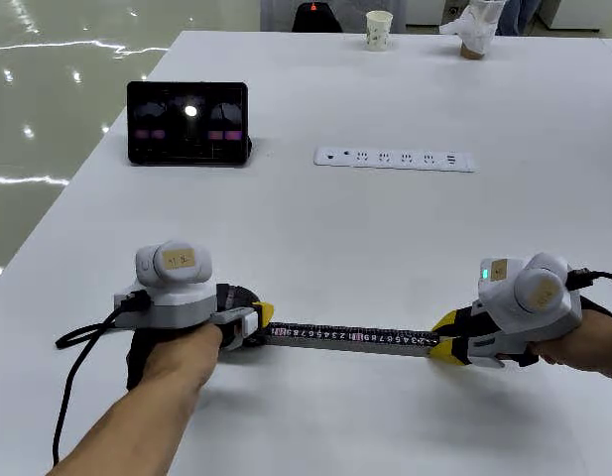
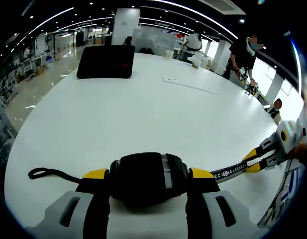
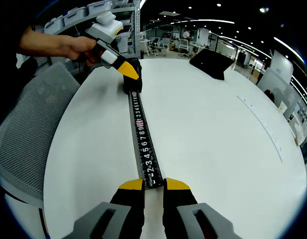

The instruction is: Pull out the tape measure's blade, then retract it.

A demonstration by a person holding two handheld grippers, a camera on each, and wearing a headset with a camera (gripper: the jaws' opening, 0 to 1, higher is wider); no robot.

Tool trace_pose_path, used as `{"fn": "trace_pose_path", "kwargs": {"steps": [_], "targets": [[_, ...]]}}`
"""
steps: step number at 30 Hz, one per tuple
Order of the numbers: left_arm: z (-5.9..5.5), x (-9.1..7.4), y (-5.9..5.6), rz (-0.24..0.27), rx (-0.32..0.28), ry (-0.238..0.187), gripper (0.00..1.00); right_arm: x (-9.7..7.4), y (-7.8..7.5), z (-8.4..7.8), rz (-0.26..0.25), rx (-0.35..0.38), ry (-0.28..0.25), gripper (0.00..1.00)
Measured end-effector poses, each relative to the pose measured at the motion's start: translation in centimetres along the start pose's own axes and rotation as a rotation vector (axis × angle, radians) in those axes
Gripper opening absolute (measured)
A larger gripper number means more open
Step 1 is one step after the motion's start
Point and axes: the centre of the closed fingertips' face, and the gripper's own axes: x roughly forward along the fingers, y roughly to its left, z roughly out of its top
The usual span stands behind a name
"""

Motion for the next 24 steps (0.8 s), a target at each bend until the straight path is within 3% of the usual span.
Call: {"fn": "trace_pose_path", "kwargs": {"steps": [8, 24], "targets": [[-0.1, -0.2, -0.1, -0.002, 0.000, 0.000, 0.56, 0.9, 0.2, 1.2, 0.008, -0.004, -0.012, 0.10], [-0.1, 0.1, 0.0, -0.009, -0.008, 0.005, 0.56, 1.2, 0.2, 1.4, 0.002, -0.008, -0.011, 0.10]]}}
